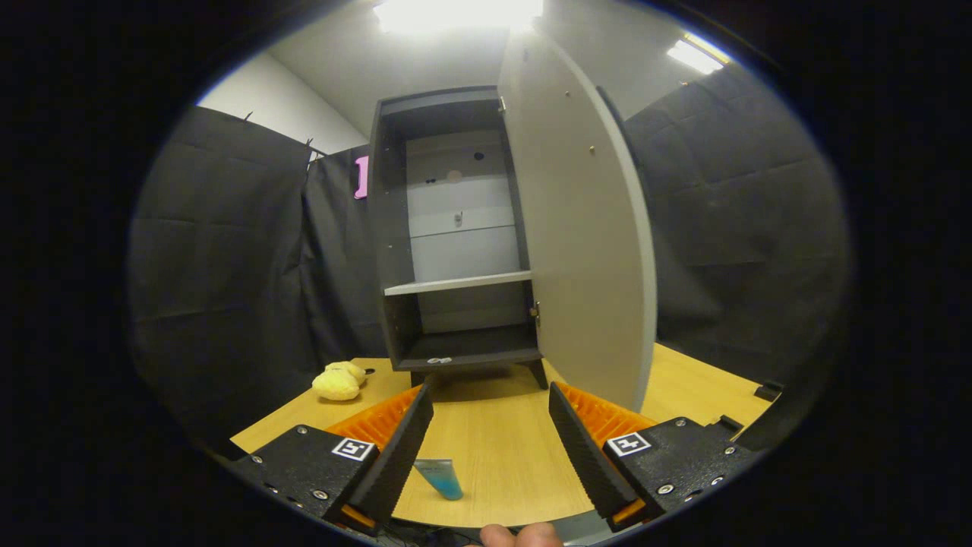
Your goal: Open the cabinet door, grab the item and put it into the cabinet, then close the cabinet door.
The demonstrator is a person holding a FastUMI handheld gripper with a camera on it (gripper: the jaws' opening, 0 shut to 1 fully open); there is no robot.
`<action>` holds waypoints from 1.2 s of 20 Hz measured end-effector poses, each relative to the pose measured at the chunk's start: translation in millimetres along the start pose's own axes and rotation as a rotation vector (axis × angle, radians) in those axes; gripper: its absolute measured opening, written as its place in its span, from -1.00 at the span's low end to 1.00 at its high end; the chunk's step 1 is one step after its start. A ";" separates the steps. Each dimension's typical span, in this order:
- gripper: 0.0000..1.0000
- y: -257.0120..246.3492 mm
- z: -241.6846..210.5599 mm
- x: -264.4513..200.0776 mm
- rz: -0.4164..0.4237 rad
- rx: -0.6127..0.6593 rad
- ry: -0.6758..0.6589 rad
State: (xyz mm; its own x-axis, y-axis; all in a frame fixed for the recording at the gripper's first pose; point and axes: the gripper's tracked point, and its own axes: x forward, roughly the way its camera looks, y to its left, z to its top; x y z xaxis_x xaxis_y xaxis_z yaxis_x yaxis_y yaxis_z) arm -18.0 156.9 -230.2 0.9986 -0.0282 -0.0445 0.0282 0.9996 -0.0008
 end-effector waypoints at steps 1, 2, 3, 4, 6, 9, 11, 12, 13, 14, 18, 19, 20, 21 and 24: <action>0.91 12.4 -19.2 9.6 0.023 -0.016 0.023; 0.91 22.1 -32.9 15.7 0.040 -0.019 0.034; 0.91 26.8 -42.3 20.7 0.049 -0.023 0.040; 0.91 31.0 -56.0 26.8 0.051 -0.027 0.049; 0.91 34.0 -87.6 39.3 0.046 -0.038 0.082; 0.92 37.5 -126.4 48.6 0.048 -0.026 0.136; 0.91 41.5 -148.5 51.4 0.053 -0.011 0.166; 0.91 46.4 -159.4 53.4 0.064 -0.010 0.178; 0.91 48.2 -168.2 55.8 0.067 -0.024 0.186; 0.90 49.6 -175.0 58.4 0.069 -0.039 0.188; 0.81 48.5 -199.2 68.7 0.034 -0.082 0.209; 0.72 48.3 -203.9 68.8 0.029 -0.088 0.222; 0.66 47.7 -204.6 69.8 0.020 -0.086 0.222; 0.46 41.9 -202.5 70.6 -0.001 -0.081 0.215; -0.07 27.7 -198.6 73.8 -0.070 -0.043 0.211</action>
State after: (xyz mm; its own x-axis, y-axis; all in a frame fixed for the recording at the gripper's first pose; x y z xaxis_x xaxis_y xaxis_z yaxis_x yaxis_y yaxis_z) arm 47.7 182.6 -432.0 0.9627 -0.1009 -0.2509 0.0902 0.9945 -0.0538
